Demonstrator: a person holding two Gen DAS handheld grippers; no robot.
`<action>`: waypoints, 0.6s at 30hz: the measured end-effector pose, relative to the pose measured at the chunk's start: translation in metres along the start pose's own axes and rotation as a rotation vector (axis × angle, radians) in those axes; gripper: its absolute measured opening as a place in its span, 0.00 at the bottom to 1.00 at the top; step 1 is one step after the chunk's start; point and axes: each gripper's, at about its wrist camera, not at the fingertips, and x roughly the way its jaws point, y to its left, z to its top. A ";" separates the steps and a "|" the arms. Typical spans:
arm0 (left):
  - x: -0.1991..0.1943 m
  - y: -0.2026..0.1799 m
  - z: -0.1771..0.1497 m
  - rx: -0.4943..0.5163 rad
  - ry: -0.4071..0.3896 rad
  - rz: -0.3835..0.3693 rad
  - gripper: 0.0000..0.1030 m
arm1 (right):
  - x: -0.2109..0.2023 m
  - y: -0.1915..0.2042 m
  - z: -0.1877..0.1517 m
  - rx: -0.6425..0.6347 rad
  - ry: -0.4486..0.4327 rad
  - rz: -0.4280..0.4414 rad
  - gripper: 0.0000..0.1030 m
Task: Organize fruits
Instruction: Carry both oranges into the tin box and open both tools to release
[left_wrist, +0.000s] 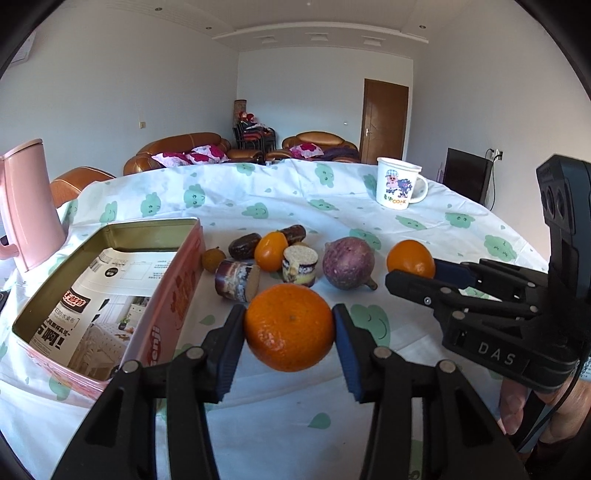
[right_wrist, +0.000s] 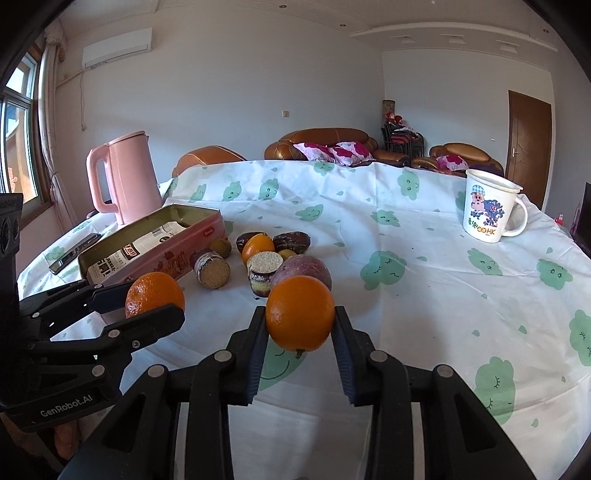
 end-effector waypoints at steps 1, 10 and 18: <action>-0.001 0.000 0.000 0.003 -0.007 0.005 0.47 | -0.002 0.000 0.000 -0.003 -0.013 0.003 0.35; -0.007 -0.003 -0.002 0.020 -0.049 0.024 0.47 | -0.015 0.000 -0.003 -0.010 -0.100 0.037 0.35; -0.014 -0.005 -0.003 0.032 -0.091 0.039 0.47 | -0.023 0.001 -0.006 -0.023 -0.151 0.051 0.35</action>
